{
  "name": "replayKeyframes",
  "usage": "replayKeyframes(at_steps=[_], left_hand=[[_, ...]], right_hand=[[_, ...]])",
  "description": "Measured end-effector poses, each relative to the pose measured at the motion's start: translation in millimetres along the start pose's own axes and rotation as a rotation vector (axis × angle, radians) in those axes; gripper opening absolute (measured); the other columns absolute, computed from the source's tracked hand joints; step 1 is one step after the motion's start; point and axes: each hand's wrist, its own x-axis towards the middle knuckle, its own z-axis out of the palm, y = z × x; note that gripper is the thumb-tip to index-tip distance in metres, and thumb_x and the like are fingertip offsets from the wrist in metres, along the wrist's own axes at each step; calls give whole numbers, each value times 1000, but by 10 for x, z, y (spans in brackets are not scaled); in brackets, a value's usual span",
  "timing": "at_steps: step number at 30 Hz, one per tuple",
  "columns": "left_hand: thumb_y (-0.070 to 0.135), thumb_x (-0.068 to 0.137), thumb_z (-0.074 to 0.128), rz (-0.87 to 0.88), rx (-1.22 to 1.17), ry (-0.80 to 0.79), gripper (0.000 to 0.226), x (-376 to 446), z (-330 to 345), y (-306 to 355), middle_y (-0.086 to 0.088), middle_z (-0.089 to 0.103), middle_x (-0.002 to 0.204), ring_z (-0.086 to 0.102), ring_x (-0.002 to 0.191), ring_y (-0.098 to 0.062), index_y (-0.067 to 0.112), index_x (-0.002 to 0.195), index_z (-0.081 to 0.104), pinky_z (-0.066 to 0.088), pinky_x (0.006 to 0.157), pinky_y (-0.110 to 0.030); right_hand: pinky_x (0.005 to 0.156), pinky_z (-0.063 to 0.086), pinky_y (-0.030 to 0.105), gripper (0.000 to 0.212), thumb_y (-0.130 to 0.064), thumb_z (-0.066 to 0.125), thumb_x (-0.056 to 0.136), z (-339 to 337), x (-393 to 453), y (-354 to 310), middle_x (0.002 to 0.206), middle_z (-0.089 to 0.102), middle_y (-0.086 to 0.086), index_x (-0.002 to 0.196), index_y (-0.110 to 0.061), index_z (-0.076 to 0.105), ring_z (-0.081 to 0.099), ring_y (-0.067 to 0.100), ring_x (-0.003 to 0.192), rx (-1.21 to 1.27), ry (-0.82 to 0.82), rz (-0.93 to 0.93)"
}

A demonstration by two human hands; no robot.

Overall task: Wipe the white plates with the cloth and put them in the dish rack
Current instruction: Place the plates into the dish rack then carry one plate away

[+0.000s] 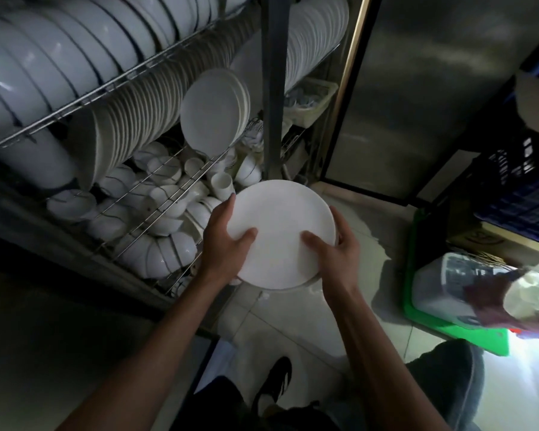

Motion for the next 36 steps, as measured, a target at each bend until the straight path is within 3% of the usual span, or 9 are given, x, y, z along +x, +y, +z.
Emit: replayKeyframes(at_steps=[3,6,11,13,17,24,29,33,36], left_hand=[[24,79,73,12,3,-22,79,205,105,95,-1,48,146,46,130,-15,21,151,42,39,108,-30],[13,83,75,34,22,-1,77,421,158,129,2,47,145,43,122,-3,23,151,41,36,98,-14],[15,83,74,28,28,36,78,795,131,114,5,46,145,42,120,-1,28,152,40,35,92,-14],[14,83,74,17,-2,55,77,950,90,84,7,46,146,42,122,-1,28,151,41,37,96,-15],[10,83,75,-29,-66,116,76,1285,-23,8,3,47,149,44,131,-12,24,151,43,41,108,-34],[7,82,76,-88,-129,275,76,1803,-411,-135,4,48,146,46,124,-6,23,150,45,40,103,-27],[6,83,76,-92,-142,359,74,1979,-635,-247,10,46,144,43,124,-1,20,150,46,37,105,-25],[4,81,77,-90,-141,418,74,2040,-763,-319,1,48,149,45,131,-10,17,148,48,37,110,-27],[4,80,78,-106,-106,473,75,2067,-829,-394,-2,50,148,48,131,-14,17,148,49,37,108,-25]], right_hand=[[71,57,27,60,-18,78,78,-29,188,-67,119,65,-23,125,-50,59,63,5,102,15,14,7],[80,60,38,62,-15,77,79,47,371,-117,117,64,-26,127,-50,58,62,9,107,40,21,10],[92,57,51,63,-12,75,81,282,708,-233,127,62,-15,133,-41,56,61,17,113,21,-3,-17],[90,58,50,61,-12,75,81,416,856,-279,126,63,-12,131,-42,57,61,18,112,7,-32,-37],[81,59,43,57,-17,74,81,754,1164,-414,120,61,-17,114,-59,55,60,16,107,-24,-112,-54],[84,60,42,58,-11,78,79,1447,1624,-579,127,63,-5,125,-41,61,62,21,113,22,-277,-80],[71,59,26,60,-15,78,77,1862,1748,-675,111,65,-27,115,-57,60,65,4,100,50,-364,-41],[73,61,34,60,-14,76,81,2056,1805,-667,126,62,-6,129,-44,57,63,20,108,45,-418,-23],[82,62,46,60,-20,76,81,2173,1851,-685,127,61,-5,131,-43,55,63,23,111,-7,-465,-26]])
